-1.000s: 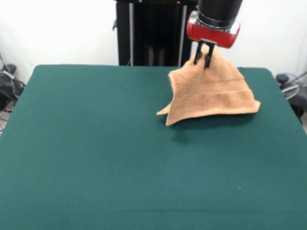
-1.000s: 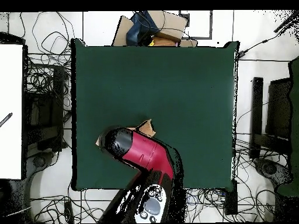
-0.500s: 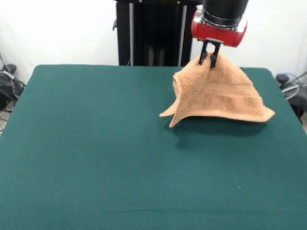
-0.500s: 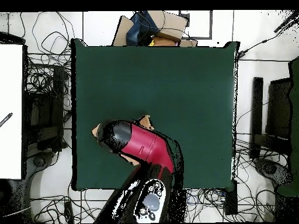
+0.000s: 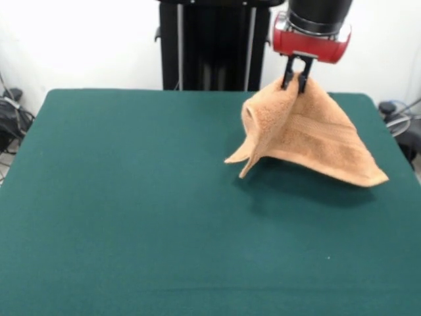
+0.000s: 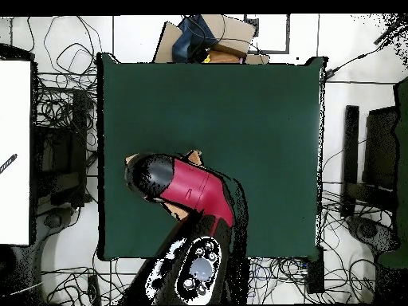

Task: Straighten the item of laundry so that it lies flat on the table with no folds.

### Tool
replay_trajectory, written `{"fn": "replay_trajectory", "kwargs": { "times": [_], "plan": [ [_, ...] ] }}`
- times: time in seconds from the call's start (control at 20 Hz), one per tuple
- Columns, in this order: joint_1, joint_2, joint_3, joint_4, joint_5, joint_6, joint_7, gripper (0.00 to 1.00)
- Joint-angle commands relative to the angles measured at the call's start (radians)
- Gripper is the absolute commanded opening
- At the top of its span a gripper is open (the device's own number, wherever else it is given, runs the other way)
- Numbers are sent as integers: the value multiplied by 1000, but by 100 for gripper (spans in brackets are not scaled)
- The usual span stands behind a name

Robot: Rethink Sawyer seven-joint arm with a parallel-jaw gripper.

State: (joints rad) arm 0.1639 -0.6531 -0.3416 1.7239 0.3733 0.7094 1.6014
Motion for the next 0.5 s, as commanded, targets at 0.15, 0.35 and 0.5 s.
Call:
{"fn": "replay_trajectory", "kwargs": {
  "times": [0.15, 0.35, 0.5],
  "plan": [
    [18, 23, 13, -66, -64, 110, 199, 0],
    [42, 39, -9, -109, -77, 118, 214, 0],
    [43, 45, -2, -130, -69, 132, 216, 0]
  ]
}}
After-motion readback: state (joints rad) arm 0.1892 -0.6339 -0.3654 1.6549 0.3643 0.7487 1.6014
